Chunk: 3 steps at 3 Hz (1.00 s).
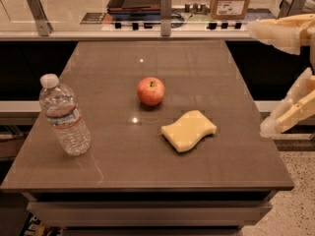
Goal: Knock water bottle over
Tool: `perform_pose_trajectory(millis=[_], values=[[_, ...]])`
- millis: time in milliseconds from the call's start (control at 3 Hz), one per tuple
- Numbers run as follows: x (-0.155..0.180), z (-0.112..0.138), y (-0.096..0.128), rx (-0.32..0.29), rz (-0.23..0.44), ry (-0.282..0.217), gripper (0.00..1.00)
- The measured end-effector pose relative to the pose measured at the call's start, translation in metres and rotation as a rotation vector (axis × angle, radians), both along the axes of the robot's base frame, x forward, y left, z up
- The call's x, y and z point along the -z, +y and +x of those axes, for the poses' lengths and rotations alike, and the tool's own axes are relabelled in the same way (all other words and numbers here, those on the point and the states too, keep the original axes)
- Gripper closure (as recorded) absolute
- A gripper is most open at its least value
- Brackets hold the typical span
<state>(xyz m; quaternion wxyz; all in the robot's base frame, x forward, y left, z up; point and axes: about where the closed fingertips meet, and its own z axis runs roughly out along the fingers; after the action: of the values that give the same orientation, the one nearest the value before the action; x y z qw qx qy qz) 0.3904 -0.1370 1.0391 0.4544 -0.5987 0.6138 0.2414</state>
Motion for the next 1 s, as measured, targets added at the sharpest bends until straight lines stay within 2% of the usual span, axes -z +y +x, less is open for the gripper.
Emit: perform_pose_trajectory(millis=[333,667,1000], values=[[0.000,0.000,0.000,0.000,0.000,0.000,0.00],[-0.003,0.003,0.011,-0.007,0.026,-0.010,0.00],[-0.004,0.012,0.045,-0.001,0.119,-0.004,0.00]])
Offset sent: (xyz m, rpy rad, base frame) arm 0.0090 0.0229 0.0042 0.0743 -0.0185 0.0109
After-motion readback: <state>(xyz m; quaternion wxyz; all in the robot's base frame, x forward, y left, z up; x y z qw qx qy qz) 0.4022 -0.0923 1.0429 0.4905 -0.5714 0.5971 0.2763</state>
